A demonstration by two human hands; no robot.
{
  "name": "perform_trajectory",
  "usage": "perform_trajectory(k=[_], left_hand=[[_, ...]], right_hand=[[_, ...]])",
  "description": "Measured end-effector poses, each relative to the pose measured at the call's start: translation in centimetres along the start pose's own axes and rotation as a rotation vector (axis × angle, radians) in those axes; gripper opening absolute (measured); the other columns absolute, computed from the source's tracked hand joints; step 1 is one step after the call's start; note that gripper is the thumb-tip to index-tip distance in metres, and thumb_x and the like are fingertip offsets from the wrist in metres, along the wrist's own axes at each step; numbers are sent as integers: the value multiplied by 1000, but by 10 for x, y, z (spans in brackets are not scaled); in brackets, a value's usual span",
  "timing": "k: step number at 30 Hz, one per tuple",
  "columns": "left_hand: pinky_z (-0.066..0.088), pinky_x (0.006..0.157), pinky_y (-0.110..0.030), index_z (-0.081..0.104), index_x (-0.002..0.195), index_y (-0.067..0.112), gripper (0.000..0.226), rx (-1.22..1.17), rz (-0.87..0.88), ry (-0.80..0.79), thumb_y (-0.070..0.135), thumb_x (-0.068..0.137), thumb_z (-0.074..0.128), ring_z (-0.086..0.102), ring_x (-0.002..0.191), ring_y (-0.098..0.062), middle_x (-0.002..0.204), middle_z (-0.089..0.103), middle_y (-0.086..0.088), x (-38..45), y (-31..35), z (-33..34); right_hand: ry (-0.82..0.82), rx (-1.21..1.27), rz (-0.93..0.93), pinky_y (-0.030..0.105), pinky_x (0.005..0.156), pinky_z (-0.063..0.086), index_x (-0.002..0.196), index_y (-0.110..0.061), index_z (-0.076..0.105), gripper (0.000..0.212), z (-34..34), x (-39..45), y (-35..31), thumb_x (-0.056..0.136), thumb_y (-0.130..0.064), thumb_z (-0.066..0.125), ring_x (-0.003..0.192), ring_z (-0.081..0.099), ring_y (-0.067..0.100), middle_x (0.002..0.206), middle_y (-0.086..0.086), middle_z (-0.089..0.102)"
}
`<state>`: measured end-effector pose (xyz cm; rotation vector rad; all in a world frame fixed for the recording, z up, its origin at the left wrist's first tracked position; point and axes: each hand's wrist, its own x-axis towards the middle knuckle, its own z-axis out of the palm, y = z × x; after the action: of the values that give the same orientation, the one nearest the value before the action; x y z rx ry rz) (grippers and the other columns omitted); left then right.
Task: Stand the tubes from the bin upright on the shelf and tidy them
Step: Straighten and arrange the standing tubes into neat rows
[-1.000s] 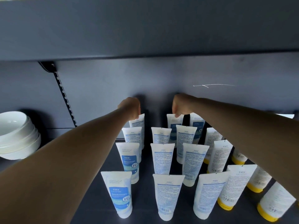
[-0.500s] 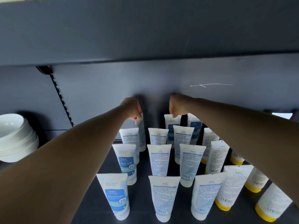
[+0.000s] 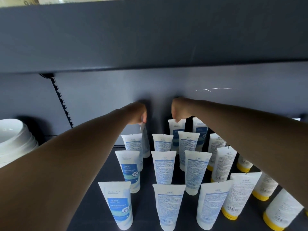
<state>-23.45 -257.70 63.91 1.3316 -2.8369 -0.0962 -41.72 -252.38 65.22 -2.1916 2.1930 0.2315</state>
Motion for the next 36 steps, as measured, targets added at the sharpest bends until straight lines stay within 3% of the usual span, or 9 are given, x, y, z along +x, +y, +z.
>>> perform_trajectory(k=[5,11,15,20,25,30,36], left_hand=[[39,81,-20,73,101,8,19,26,2,13,9,82,69,64,102,-22,104,71,-8,5,-2,0],[44,86,-25,70,106,3,25,-54,-67,-1,11,82,70,65,101,-25,107,70,-13,7,2,0],[40,79,-21,70,108,2,26,-115,-88,21,12,83,69,65,101,-25,109,70,-13,7,5,2],[43,82,-23,70,107,3,26,-144,-101,61,12,83,70,65,101,-24,108,70,-12,12,9,5],[45,90,-28,70,108,4,26,-103,-105,85,14,84,69,64,104,-25,111,70,-12,17,14,8],[45,91,-28,71,106,4,24,-122,-116,105,11,83,69,64,104,-24,110,70,-12,18,17,10],[47,89,-28,71,105,4,23,-113,-115,83,13,83,69,64,102,-25,108,70,-12,18,20,9]], right_hand=[[26,19,-23,23,74,43,100,-4,71,22,0,-1,2,83,-18,69,81,58,19,103,10,71],[80,67,-46,24,81,45,103,-6,72,21,2,-4,5,83,-14,69,99,65,24,107,8,71],[82,63,-67,20,78,40,105,-6,71,23,3,-5,6,84,-15,68,102,64,23,109,8,70],[81,54,-61,21,76,39,109,-4,69,26,1,-7,7,86,-15,66,99,62,24,112,11,68],[61,-5,-100,24,90,42,117,-3,66,30,1,-7,4,90,-16,60,112,58,25,121,9,65],[58,31,-101,17,76,33,114,-6,67,27,0,-11,6,90,-15,61,95,57,18,120,7,66],[60,62,-101,26,89,43,111,-3,68,31,-3,-16,7,92,-24,58,109,59,24,117,8,66]])
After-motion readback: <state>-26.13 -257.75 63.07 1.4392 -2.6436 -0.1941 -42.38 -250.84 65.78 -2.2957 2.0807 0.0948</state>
